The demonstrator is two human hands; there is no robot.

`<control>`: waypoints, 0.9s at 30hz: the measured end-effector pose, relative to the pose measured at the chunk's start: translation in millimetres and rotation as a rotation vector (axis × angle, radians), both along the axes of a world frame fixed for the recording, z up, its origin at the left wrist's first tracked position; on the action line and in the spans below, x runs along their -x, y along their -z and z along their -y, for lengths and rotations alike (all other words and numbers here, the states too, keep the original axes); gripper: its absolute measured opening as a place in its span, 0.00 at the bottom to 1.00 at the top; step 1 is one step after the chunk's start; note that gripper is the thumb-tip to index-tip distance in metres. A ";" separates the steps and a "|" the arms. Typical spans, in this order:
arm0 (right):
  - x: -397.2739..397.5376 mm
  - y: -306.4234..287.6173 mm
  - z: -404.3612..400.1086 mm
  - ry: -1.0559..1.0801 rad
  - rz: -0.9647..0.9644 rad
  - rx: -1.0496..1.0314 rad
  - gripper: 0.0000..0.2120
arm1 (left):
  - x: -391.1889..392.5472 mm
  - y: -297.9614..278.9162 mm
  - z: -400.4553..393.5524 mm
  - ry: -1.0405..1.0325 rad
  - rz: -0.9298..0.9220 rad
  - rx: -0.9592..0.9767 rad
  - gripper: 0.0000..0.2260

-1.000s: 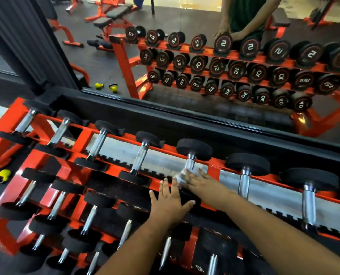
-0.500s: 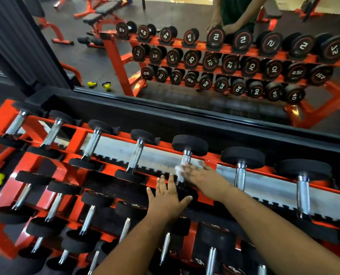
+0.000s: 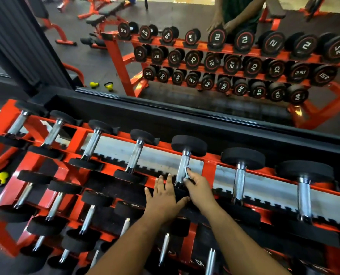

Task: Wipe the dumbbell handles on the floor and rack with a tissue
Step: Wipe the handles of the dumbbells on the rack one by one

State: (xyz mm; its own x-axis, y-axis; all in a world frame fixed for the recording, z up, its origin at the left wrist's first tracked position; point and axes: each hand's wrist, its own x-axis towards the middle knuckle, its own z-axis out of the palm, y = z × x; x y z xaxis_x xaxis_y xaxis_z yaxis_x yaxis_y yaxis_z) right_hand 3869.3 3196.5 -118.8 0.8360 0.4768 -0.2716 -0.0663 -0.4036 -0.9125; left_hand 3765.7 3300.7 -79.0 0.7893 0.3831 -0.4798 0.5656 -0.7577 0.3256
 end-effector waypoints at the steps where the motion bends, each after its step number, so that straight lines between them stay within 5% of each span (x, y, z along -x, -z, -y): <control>1: -1.5 -2.2 -6.2 0.041 -0.079 -0.052 0.24 | 0.2 0.1 0.1 -0.004 -0.006 0.001 0.44; 6: -16.7 -18.7 -31.2 0.192 -0.291 -0.253 0.17 | 0.5 -2.7 2.3 -0.043 0.003 0.020 0.44; 11: -16.3 -2.9 -12.4 -0.024 -0.405 -0.088 0.13 | 0.5 -4.6 3.5 -0.096 0.019 0.067 0.43; 17: -44.6 -14.6 -33.2 0.202 -0.599 -0.303 0.12 | 1.9 -2.7 4.2 -0.084 0.016 0.041 0.44; 23: -23.6 -9.3 -12.5 -0.110 -0.392 0.048 0.05 | 3.6 1.4 3.8 -0.061 0.067 0.043 0.44; 27: -13.0 -8.8 0.8 -0.077 -0.215 0.169 0.11 | 7.1 3.1 4.7 -0.075 0.118 0.074 0.44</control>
